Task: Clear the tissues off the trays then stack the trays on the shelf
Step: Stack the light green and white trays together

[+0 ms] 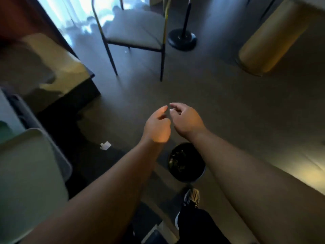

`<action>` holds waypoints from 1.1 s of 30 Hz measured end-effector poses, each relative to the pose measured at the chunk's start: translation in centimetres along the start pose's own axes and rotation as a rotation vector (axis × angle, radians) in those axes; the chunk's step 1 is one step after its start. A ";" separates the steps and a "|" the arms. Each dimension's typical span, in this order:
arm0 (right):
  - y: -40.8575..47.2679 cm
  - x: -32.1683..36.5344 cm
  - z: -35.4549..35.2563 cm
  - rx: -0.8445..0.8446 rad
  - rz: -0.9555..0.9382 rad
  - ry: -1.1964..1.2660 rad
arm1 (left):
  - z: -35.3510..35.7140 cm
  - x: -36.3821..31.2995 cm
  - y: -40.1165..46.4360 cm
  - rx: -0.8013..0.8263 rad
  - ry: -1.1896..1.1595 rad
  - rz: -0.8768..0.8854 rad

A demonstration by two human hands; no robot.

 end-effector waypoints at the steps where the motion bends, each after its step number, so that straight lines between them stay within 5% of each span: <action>1: -1.1 2.9 0.4 0.008 -0.045 0.005 | -1.9 -1.6 -1.7 -0.016 -0.026 0.036; 15: -11.1 34.1 21.6 0.357 -0.508 -0.027 | -35.0 -10.1 -20.3 -0.463 -0.151 0.269; 21: -11.5 34.4 26.7 0.305 -0.445 -0.313 | -41.3 -7.5 -22.3 -0.507 -0.122 0.162; 24: -9.8 31.5 26.5 0.214 -0.222 -0.455 | -41.6 -5.7 -21.5 -0.518 -0.068 0.090; 29: -7.7 24.5 26.6 0.294 0.164 -0.550 | -40.7 -3.4 -20.3 -0.503 -0.025 0.000; 33: -6.6 22.3 27.2 0.349 0.150 -0.590 | -39.8 -2.9 -19.4 -0.511 0.033 -0.028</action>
Point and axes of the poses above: each hand's wrist, its own y-axis towards the middle knuckle, its own z-axis out of the palm, x = y × z, the point moved 3 cm from there along y, towards the middle knuckle, and after that the axes turned 3 degrees about x, right-handed, at the moved point
